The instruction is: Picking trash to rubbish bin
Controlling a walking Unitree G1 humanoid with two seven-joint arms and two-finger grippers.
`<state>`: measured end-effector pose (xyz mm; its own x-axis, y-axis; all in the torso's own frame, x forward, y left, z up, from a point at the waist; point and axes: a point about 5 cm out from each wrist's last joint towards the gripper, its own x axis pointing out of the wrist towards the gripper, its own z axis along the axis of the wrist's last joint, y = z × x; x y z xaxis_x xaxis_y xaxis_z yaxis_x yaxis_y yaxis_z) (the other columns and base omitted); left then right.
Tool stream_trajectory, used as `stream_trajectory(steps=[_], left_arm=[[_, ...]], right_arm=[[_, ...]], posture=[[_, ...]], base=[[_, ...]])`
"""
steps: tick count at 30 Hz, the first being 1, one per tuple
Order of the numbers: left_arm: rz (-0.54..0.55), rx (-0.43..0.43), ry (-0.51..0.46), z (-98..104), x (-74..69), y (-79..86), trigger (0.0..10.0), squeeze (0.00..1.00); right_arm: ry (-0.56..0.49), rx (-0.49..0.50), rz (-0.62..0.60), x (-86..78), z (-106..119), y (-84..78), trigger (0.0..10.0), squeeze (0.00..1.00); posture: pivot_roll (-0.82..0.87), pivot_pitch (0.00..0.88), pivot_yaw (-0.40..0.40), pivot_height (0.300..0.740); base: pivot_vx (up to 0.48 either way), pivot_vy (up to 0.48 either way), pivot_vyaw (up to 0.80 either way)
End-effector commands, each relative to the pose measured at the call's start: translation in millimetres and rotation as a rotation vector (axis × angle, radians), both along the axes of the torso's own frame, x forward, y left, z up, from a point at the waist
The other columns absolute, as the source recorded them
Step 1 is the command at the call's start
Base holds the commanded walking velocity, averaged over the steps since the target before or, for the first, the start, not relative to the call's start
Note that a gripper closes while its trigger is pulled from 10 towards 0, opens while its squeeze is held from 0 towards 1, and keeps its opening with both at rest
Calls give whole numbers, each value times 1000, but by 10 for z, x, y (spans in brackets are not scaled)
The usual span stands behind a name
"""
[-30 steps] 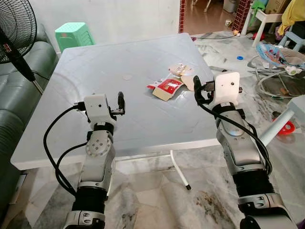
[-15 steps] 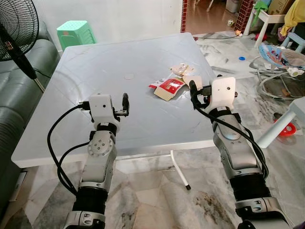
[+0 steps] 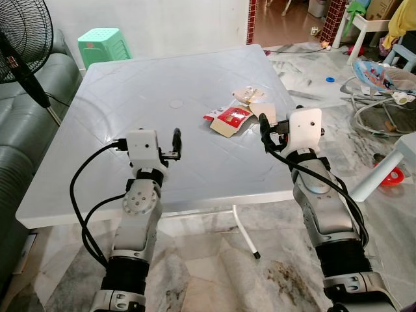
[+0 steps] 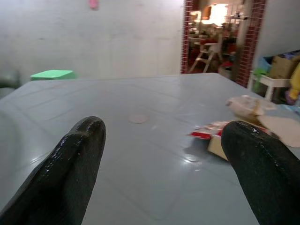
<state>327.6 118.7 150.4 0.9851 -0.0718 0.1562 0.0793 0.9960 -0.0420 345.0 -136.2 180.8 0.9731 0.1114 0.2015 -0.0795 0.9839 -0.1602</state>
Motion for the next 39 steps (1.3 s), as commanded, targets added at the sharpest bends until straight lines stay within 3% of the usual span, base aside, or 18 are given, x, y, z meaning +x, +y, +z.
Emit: stream_trajectory(steps=[1, 20, 33, 39], left_arm=[[4, 11, -10, 23, -11, 13, 10000, 0], [-6, -61, -15, 38, -27, 26, 10000, 0], [0, -44, -22, 59, -19, 44, 10000, 0], [6, -52, -12, 46, -19, 43, 10000, 0]], right_arm=[[-19, 5, 1, -14, 43, -4, 10000, 0], [-31, -17, 6, -29, 52, -14, 10000, 0], [-60, -37, 20, -23, 96, 24, 10000, 0], [-62, -35, 20, -24, 96, 22, 10000, 0]], posture=[[-74, 24, 60, 740], [-76, 25, 53, 740], [-76, 21, 53, 740], [-76, 21, 53, 740]], base=[[0, 0, 0], [0, 0, 0], [0, 0, 0], [0, -324, 0]])
